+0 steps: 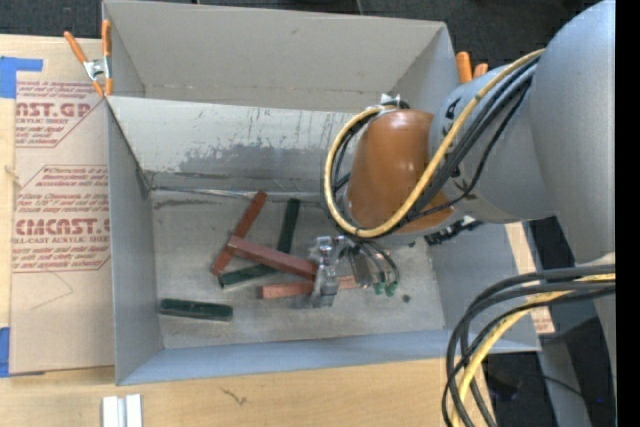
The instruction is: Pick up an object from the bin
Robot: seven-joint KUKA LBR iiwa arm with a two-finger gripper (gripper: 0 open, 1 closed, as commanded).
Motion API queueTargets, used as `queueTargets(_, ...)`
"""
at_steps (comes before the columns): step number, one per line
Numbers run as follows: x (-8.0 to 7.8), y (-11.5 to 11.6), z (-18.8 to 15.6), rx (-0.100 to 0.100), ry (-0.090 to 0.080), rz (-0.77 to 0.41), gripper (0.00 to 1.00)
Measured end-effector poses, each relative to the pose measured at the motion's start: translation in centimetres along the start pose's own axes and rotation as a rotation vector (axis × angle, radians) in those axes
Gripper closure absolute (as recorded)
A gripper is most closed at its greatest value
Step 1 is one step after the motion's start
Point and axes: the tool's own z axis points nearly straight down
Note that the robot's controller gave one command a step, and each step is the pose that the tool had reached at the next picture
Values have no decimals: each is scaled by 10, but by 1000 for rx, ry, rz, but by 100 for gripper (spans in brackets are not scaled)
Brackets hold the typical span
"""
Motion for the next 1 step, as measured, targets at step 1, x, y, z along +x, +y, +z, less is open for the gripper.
queueTargets(1,-2,0,-20,0,-8,0,100)
